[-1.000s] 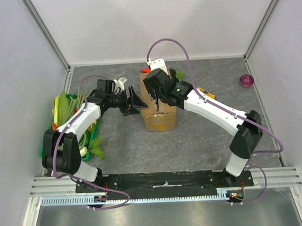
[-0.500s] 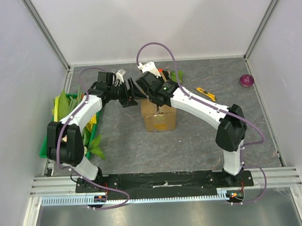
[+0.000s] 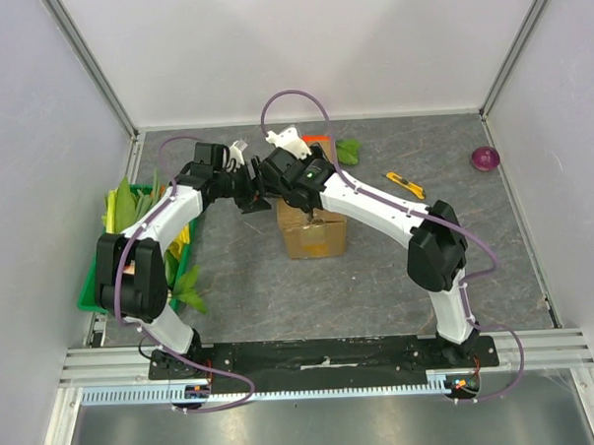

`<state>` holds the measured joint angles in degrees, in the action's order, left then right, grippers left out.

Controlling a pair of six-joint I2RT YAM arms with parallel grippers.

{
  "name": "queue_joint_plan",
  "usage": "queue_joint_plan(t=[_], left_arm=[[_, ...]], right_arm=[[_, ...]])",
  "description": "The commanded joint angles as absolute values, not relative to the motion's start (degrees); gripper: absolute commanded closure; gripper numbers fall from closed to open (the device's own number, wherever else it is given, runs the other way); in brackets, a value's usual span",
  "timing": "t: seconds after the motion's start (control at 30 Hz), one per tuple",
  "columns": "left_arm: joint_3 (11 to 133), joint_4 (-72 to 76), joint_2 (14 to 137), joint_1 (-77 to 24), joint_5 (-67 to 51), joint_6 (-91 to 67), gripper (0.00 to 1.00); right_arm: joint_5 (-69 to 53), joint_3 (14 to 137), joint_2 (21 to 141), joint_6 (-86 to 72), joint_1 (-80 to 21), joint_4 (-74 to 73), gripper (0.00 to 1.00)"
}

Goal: Unpack the express box

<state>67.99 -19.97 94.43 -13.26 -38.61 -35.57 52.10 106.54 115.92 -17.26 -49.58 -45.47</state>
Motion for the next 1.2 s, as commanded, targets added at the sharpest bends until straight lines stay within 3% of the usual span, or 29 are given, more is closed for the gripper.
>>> queue_joint_plan(t=[0.0,0.2,0.4,0.63,0.83,1.07,1.17], left_arm=[[69.35,-21.53,95.1,-12.13,-35.77,-34.89,0.25],[70.14,-22.24,95.1,-11.52,-35.6,-34.28,0.25],[70.49,-22.41,94.75,-11.25,-35.86,-33.93,0.25],[70.75,-22.24,94.75,-11.25,-37.0,-33.93,0.25],[70.58,-21.97,94.75,-11.16,-37.71,-34.19,0.25],[70.75,-21.97,94.31,-11.16,-37.88,-34.01,0.25],[71.19,-21.97,93.87,-11.25,-37.97,-33.75,0.25]], right_arm=[[57.3,110.48,114.44,-18.54,-49.92,-46.49,0.41],[52.92,110.39,110.22,-21.08,-49.66,-46.32,0.56],[41.18,103.81,102.58,-25.66,-45.1,-42.46,0.57],[14.11,78.09,88.0,-33.56,-33.06,-18.24,0.59],[0.72,66.99,84.9,-40.68,-27.52,-5.04,0.61],[-1.33,67.49,85.43,-40.88,-25.75,-5.0,0.56],[4.29,72.15,85.17,-37.28,-25.84,-10.45,0.38]])
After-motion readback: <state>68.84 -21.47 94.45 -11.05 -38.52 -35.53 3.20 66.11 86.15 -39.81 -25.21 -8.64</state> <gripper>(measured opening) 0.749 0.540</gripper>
